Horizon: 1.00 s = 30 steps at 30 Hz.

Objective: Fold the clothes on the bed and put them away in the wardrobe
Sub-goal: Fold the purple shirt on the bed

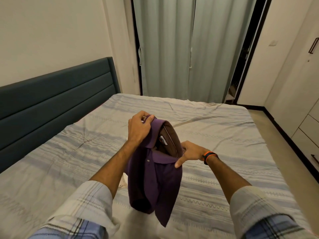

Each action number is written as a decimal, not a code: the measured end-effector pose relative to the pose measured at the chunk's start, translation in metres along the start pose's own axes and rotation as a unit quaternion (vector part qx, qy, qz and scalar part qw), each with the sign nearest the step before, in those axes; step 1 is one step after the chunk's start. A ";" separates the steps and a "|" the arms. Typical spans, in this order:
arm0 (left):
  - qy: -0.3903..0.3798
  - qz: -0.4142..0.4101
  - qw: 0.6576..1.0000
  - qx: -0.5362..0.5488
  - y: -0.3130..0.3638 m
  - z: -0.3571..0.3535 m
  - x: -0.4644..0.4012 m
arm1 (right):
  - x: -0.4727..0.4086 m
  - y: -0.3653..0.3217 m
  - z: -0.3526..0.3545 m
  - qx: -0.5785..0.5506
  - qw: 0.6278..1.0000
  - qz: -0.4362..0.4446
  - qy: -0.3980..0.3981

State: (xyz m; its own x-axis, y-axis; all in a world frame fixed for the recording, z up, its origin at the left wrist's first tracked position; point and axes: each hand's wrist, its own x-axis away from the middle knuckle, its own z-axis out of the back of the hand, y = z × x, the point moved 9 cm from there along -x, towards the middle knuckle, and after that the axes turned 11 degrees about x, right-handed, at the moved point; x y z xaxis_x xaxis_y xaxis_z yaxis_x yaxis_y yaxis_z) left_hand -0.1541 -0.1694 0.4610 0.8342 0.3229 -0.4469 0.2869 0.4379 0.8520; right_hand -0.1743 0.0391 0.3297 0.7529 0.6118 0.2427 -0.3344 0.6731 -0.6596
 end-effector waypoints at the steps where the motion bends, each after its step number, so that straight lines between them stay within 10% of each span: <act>1: 0.001 -0.003 1.000 0.000 0.000 0.003 -0.001 | 0.002 -0.002 -0.004 0.007 1.000 0.007 -0.021; 16: -0.029 -0.005 0.993 -0.113 -0.026 0.040 -0.009 | 0.027 -0.002 0.123 0.017 0.918 -0.092 0.385; 30: -0.119 0.016 0.939 -0.322 -0.005 0.036 -0.042 | 0.044 -0.024 0.188 0.206 0.916 -0.115 0.324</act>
State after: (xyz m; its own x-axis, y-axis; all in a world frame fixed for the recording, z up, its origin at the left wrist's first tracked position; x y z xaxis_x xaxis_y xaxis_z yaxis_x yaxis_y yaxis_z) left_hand -0.1741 -0.2155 0.4850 0.9411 0.1823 -0.2847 -0.0212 0.8723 0.4885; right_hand -0.2397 0.1279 0.4896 0.9643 0.1486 -0.2192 -0.2092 0.9349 -0.2867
